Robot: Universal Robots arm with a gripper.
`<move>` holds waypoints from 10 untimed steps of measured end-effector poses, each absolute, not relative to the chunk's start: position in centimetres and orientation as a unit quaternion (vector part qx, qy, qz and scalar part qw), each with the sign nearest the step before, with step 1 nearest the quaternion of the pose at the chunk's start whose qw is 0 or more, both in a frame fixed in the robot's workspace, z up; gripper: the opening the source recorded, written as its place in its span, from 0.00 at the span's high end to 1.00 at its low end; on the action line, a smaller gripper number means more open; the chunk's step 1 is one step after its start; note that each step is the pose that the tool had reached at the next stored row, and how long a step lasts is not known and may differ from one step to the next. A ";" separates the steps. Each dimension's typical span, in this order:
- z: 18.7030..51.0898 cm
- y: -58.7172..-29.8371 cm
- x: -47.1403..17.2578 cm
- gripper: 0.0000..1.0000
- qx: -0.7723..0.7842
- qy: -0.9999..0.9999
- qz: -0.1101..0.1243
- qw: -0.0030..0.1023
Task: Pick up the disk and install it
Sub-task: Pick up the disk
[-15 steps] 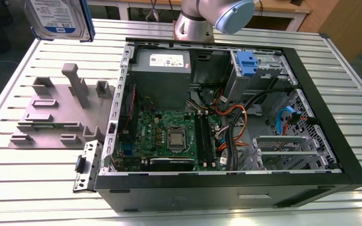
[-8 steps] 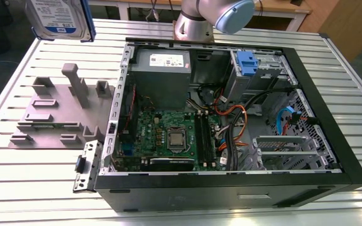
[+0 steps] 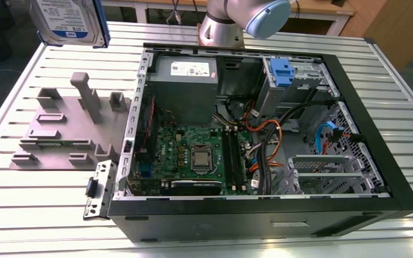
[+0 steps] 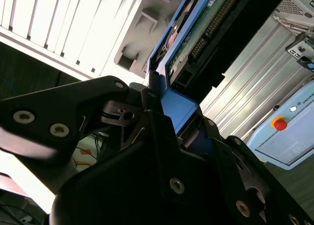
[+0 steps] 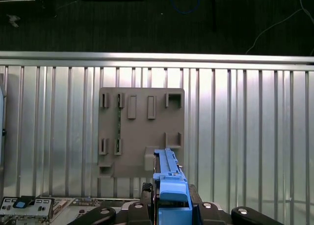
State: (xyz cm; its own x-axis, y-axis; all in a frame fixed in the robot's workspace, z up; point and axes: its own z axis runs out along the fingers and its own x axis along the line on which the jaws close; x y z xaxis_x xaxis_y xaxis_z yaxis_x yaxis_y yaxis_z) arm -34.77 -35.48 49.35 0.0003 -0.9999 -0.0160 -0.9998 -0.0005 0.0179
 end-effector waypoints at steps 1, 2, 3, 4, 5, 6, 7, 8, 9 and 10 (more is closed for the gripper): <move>49.4 -35.5 -34.8 0.64 0.707 -0.707 -0.012 0.001; 49.4 -35.5 -34.7 0.64 0.707 -0.707 -0.012 0.001; 49.4 -35.5 -34.2 0.64 0.707 -0.707 -0.012 0.001; 49.4 -35.5 -34.1 0.64 0.707 -0.707 -0.012 0.001; 49.4 -35.5 -34.1 0.64 0.707 -0.707 -0.012 0.001; 49.4 -35.5 -34.1 0.64 0.707 -0.707 -0.012 0.001; 49.4 -35.5 -34.1 0.64 0.707 -0.707 -0.012 0.001; 49.4 -35.5 -34.1 0.64 0.707 -0.707 -0.012 0.001; 49.4 -35.6 -34.1 0.64 0.707 -0.707 -0.012 0.001; 49.4 -35.6 -34.1 0.64 0.707 -0.707 -0.012 0.001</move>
